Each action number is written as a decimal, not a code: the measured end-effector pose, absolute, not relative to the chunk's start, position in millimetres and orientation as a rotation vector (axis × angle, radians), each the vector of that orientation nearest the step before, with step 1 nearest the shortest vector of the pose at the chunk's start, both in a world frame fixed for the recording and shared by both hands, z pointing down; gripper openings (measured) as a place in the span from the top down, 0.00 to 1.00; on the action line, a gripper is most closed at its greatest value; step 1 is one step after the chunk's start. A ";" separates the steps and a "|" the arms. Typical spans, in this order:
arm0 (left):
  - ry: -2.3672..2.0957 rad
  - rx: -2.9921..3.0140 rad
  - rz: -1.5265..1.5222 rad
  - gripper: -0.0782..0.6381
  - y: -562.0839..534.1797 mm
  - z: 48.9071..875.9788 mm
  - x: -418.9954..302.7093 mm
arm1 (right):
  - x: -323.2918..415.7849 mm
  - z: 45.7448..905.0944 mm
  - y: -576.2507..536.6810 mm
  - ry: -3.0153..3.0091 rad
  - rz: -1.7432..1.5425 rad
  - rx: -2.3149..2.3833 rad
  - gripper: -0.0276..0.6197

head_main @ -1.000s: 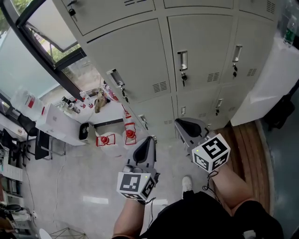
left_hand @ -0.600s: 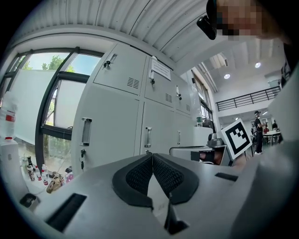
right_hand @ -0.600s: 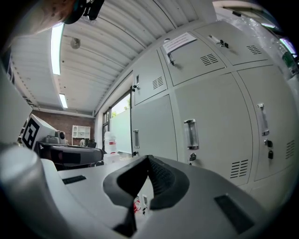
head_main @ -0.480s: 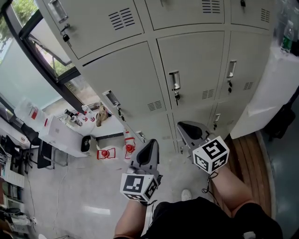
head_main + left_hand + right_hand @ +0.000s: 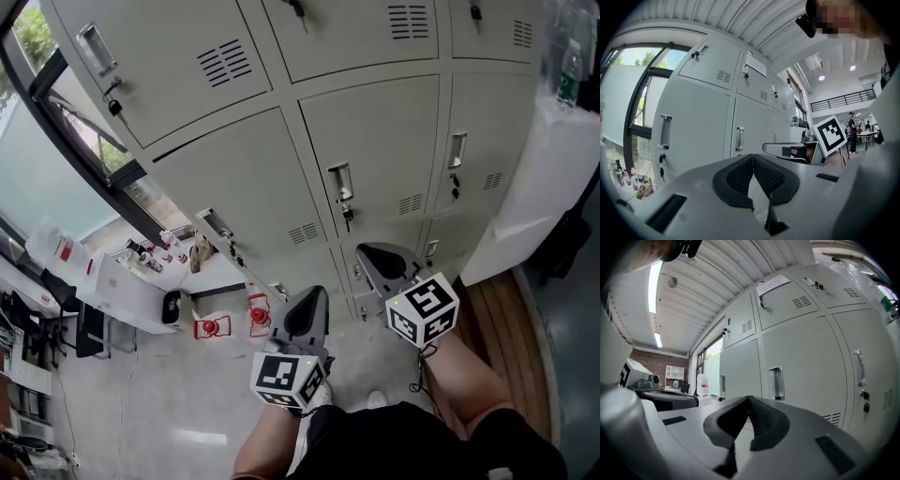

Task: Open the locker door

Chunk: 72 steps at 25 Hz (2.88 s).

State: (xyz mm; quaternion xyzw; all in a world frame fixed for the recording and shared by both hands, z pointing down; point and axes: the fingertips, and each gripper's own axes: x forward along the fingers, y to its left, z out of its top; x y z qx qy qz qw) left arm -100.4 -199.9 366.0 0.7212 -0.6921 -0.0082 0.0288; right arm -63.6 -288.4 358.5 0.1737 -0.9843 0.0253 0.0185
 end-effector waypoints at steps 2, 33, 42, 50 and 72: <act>-2.113 2.242 -0.023 0.87 -206.4 367.2 -103.2 | -69.8 357.9 -294.8 -3.051 0.073 0.556 0.87; -1.903 2.362 -0.026 0.87 -239.9 385.0 -208.3 | -158.5 364.5 -399.3 -2.762 -0.073 1.168 0.60; -1.892 2.368 -0.036 0.87 -234.2 384.9 -225.2 | -162.2 370.9 -407.8 -2.732 -0.029 1.245 0.67; -1.867 2.397 -0.026 0.87 -231.3 383.3 -227.3 | -160.7 372.2 -404.6 -2.746 0.034 1.233 0.71; -1.661 2.559 -0.032 0.87 -249.3 378.5 -183.4 | -125.1 371.8 -365.6 -2.861 0.018 0.947 0.71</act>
